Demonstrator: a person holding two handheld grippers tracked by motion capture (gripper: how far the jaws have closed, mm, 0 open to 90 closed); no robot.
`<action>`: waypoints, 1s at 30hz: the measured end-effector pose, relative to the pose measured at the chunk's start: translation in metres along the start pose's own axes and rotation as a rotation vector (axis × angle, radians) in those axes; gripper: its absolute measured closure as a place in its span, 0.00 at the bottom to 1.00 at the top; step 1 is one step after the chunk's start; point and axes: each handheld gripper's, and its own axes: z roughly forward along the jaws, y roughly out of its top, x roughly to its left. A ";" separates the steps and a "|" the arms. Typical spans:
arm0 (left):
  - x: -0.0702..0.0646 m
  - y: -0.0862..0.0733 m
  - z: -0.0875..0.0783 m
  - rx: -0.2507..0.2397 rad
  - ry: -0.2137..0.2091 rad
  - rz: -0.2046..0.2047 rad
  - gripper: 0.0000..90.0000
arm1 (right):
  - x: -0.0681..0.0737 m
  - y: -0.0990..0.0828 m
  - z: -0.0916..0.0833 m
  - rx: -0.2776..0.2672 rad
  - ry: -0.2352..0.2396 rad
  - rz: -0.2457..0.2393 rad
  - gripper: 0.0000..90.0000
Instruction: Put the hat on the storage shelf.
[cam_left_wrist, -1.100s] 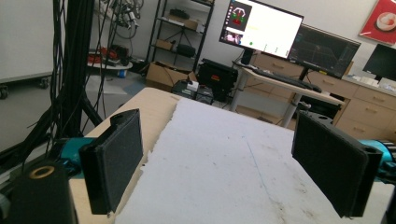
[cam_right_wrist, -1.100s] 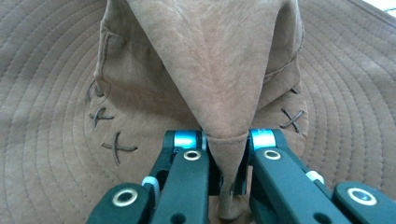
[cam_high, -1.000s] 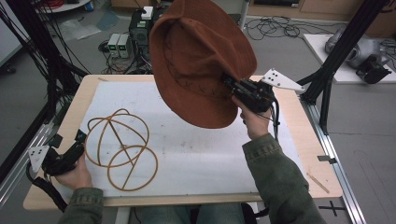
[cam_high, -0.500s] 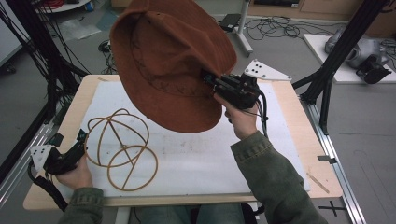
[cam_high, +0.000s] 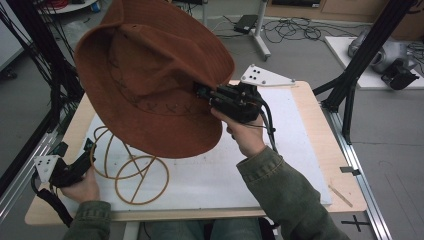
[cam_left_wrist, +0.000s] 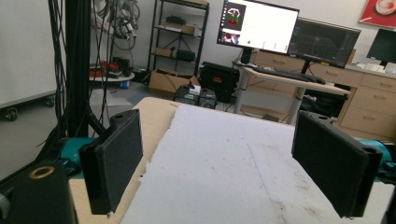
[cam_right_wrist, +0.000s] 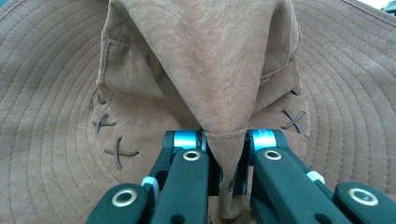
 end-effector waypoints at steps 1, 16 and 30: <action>-0.001 0.000 0.000 -0.005 0.001 0.003 0.19 | 0.002 0.001 0.001 0.008 0.000 -0.004 0.99; -0.007 0.002 -0.001 -0.020 -0.006 0.065 0.19 | 0.033 0.024 0.023 0.172 0.034 -0.002 0.99; -0.006 0.003 -0.002 -0.028 -0.010 0.062 0.19 | 0.064 -0.010 0.078 0.375 0.143 0.005 0.99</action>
